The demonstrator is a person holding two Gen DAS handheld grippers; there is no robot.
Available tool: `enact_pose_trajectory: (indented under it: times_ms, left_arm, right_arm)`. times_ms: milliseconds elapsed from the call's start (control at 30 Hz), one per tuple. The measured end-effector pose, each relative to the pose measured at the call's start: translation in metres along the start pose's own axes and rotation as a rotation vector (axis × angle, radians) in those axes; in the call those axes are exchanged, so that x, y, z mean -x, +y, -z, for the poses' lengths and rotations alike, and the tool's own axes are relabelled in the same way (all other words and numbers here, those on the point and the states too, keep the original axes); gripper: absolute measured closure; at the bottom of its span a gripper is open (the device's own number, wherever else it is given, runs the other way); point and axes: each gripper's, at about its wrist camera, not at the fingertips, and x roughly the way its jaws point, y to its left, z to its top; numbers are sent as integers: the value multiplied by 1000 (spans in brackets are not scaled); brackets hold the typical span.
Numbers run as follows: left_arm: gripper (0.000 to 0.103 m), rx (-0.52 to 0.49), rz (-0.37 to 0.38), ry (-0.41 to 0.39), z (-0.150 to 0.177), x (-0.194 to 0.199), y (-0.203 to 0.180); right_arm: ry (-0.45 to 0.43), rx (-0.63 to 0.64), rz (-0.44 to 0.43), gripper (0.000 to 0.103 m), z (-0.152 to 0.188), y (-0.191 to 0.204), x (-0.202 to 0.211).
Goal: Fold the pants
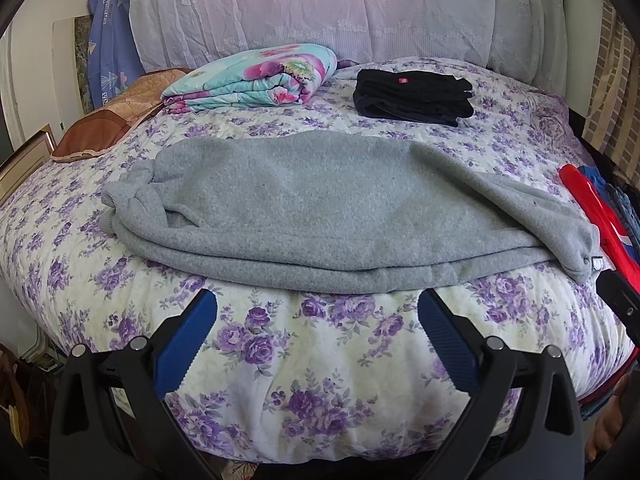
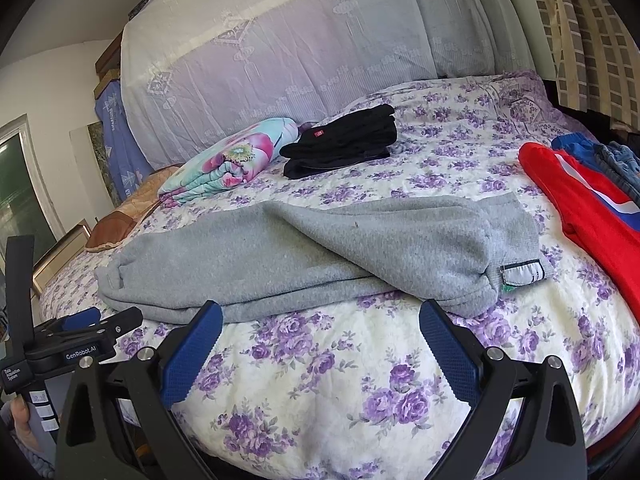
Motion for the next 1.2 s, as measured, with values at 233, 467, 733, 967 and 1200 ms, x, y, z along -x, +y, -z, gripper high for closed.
enact_pose_trajectory:
  times_ms: [233,467,733,967,1200]
  left_arm:
    - [5,-1,0,0,0,0,0]
    - [5,-1,0,1,1,-1,0]
    - [5,-2,-1,1,5,-2,-1]
    - [5,-2,0,3,3,-2,-1]
    - [5,-2,0,4,2,-2,0]
  right_arm:
    - [3,-3,0,4,1,0,0]
    - [10,-7,1,4,3,0,-1]
    - [14,-9,1,4,4,0,-1]
    - [16,-10,0,4,2,-1,-1]
    - [17,-11,0,4,2,-1,-1]
